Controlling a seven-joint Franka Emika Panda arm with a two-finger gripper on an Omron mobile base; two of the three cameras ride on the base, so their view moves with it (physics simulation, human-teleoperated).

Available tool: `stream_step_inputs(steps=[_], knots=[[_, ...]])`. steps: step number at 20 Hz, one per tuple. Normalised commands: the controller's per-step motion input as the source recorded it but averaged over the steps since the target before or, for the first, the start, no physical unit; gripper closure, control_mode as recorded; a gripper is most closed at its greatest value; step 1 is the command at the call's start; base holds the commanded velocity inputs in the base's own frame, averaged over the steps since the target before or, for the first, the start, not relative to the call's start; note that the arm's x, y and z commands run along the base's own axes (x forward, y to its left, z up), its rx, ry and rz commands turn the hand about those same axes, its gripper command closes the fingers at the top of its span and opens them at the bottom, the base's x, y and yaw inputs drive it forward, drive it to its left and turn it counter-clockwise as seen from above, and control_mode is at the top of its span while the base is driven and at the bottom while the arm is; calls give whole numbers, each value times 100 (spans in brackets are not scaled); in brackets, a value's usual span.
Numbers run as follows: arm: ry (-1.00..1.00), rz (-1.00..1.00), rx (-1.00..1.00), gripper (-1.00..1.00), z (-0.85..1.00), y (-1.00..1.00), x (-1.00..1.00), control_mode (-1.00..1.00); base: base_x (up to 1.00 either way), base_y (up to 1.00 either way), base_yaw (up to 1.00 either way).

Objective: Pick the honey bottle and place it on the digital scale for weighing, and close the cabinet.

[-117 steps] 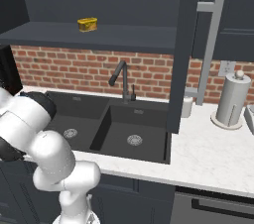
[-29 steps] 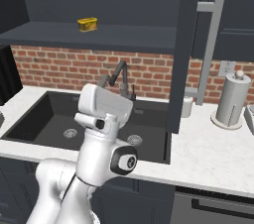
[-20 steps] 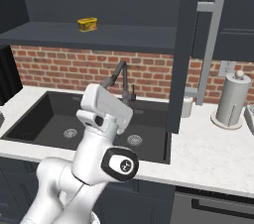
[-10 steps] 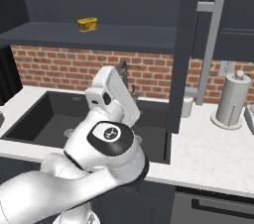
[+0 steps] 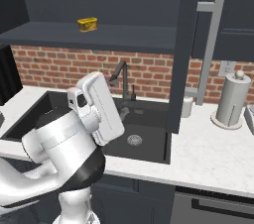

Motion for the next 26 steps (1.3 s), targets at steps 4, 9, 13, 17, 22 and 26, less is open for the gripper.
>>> stream_step_inputs(steps=[4,9,13,17,22,26], knots=[[1,-1,21,-100,-1,-86,-100,-100,0,0,0],[0,0,13,-100,0,-100,-71,-100,0,0,0],[-2,1,12,-100,-11,-56,-79,-100,0,0,0],[-23,7,21,-100,-1,-17,-100,-100,0,0,0],[-12,12,31,-100,0,-56,-59,-100,0,0,0],[-2,31,33,-100,22,-88,0,-100,0,0,0]])
